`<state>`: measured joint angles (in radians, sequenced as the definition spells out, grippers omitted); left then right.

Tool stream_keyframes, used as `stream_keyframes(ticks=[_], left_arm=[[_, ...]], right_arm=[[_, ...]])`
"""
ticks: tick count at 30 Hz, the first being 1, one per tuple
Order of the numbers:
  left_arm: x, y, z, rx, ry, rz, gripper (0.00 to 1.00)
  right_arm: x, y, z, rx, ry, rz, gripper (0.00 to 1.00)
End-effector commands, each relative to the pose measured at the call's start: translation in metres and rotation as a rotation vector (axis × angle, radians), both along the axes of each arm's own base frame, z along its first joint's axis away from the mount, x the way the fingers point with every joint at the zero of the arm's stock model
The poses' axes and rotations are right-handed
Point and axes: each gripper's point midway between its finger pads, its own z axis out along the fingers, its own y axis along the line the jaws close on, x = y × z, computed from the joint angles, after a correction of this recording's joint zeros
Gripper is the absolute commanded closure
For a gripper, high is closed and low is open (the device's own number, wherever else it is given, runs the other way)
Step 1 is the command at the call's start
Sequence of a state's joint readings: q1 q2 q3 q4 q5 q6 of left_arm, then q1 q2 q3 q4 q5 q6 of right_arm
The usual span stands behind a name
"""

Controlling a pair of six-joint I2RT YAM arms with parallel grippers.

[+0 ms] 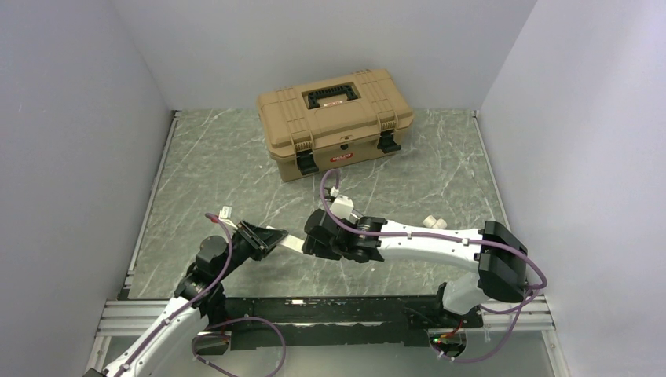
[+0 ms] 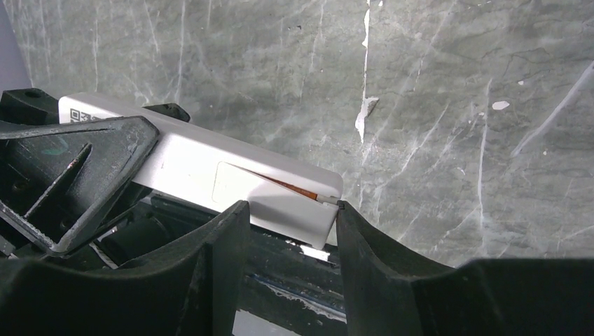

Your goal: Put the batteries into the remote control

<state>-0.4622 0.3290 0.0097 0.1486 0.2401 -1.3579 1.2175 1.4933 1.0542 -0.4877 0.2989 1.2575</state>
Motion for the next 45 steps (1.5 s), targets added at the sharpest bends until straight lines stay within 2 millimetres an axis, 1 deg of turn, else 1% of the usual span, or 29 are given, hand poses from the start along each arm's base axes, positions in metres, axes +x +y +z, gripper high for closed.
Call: stream_keyframes(ticks=[1,5,13,24,34,45], left_arm=[[-0.016,-0.012,0.005,-0.11,-0.037,-0.093,0.97],[-0.015,-0.012,0.007,-0.117,-0.042,-0.091,0.97],[-0.015,-0.011,0.014,-0.123,-0.059,-0.084,0.97],[-0.013,-0.01,0.01,-0.097,-0.056,-0.075,0.97],[-0.013,-0.01,0.012,-0.102,-0.061,-0.072,0.97],[-0.014,-0.01,0.016,-0.115,-0.064,-0.074,0.97]], right_arm=[[-0.012,0.029,0.019,0.14,0.029,0.054,0.5],[-0.014,0.02,0.017,0.133,0.033,0.041,0.51],[-0.018,0.006,0.008,0.115,0.049,0.019,0.55],[-0.023,-0.001,0.006,0.102,0.058,0.02,0.56],[-0.029,-0.013,-0.001,0.081,0.071,0.007,0.57],[-0.031,-0.019,-0.009,0.065,0.081,0.0,0.55]])
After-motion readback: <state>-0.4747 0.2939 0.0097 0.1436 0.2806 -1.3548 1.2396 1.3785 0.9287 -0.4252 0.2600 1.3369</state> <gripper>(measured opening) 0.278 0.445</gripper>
